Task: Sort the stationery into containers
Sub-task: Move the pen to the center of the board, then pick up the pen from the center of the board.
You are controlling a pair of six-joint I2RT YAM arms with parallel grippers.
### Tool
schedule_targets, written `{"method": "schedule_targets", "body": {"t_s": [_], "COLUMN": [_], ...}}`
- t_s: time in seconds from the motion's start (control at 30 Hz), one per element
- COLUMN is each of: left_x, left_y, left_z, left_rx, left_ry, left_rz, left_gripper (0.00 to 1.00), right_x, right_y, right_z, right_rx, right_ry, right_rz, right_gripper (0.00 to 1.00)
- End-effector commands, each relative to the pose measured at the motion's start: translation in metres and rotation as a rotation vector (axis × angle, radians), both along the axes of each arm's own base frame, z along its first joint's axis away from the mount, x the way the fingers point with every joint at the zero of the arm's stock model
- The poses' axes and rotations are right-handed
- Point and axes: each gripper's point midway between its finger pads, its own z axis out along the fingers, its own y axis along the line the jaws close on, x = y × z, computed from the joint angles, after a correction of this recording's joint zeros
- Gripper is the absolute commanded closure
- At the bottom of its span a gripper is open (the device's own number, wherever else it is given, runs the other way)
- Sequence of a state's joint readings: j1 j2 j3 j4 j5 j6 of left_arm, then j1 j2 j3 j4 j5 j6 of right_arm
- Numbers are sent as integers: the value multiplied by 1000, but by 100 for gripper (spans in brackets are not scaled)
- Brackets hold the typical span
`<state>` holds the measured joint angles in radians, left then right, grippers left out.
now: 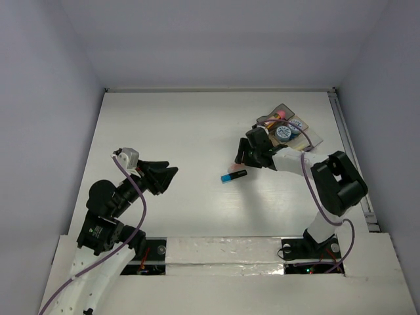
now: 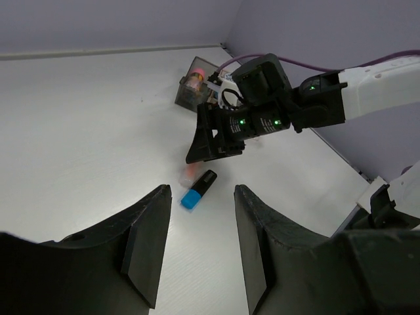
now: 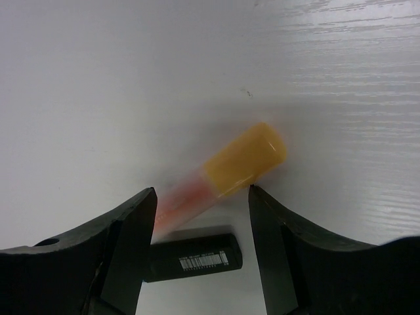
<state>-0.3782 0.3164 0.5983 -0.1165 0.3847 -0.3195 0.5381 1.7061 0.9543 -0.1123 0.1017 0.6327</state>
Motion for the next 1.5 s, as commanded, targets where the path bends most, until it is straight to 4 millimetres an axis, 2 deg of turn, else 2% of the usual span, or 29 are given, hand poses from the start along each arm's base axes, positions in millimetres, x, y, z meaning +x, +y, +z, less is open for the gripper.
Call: {"method": "schedule_targets", "body": {"t_s": [0.0, 0.13, 0.17, 0.2, 0.27, 0.3, 0.37, 0.4, 0.43, 0.5, 0.67, 0.8, 0.87, 0.9, 0.93, 0.97, 1.03, 1.07, 1.17, 1.2, 1.3, 1.37, 1.43, 1.47], "left_x": [0, 0, 0, 0, -1, -1, -1, -1, -2, -2, -3, -4, -4, -4, -5, -5, -4, -4, -4, -4, -3, -3, -4, -4], "left_y": [1, 1, 1, 1, 1, 1, 1, 1, 2, 2, 3, 4, 5, 5, 5, 5, 5, 5, 6, 6, 6, 6, 6, 6], "left_z": [11, 12, 12, 12, 13, 12, 13, 13, 13, 14, 16, 17, 17, 18, 18, 18, 18, 18, 18, 18, 18, 18, 18, 18], "left_rx": [-16, -17, -17, -17, -20, -20, -20, -20, -20, -20, -25, -28, -27, -28, -30, -30, -30, -28, -28, -28, -28, -28, -30, -29], "left_ry": [-50, -52, -52, -52, -56, -54, -58, -58, -60, -63, -71, -78, -79, -82, -82, -82, -81, -80, -80, -80, -76, -76, -80, -81], "left_rz": [5, 5, 4, 4, 4, 5, 4, 4, 4, 4, 7, 12, 15, 16, 16, 16, 16, 19, 22, 22, 25, 25, 24, 24], "left_gripper": [60, 60, 60, 60, 60, 59, 59, 60, 60, 60, 59, 59, 59, 59, 59, 59, 59, 59, 59, 59, 59, 59, 59, 59], "right_x": [12, 20, 27, 27, 33, 32, 32, 41, 38, 36, 41, 40, 39, 38, 38, 39, 43, 46, 63, 73, 96, 103, 110, 103], "right_y": [19, 32, 36, 41, 53, 57, 59, 62, 66, 65, 61, 60, 60, 59, 58, 56, 55, 55, 60, 54, 48, 39, 12, -4], "right_z": [9, 0, 3, -6, -5, -16, -23, -18, -26, -30, -31, -33, -33, -34, -34, -34, -31, -28, -8, 0, 40, 82, 108, 126], "right_rx": [39, 24, 26, 17, -1, -31, -83, -91, -117, -195, -346, -423, -450, -461, -469, -479, -504, -513, -525, -536, -431, -337, -267, -229], "right_ry": [-25, -13, -24, -9, -24, -6, 3, -14, 0, -2, -20, -27, -29, -26, -27, -30, -44, -54, -131, -158, -232, -311, -348, -379], "right_rz": [5, 16, 11, 17, 24, 31, 30, 30, 43, 53, 63, 90, 99, 107, 112, 112, 115, 115, 111, 93, 27, -36, -130, -171], "right_gripper": [36, 36, 36, 36, 37, 39, 40, 40, 40, 40, 49, 50, 53, 58, 58, 67, 75, 83, 89, 91, 93, 93, 93, 93]}}
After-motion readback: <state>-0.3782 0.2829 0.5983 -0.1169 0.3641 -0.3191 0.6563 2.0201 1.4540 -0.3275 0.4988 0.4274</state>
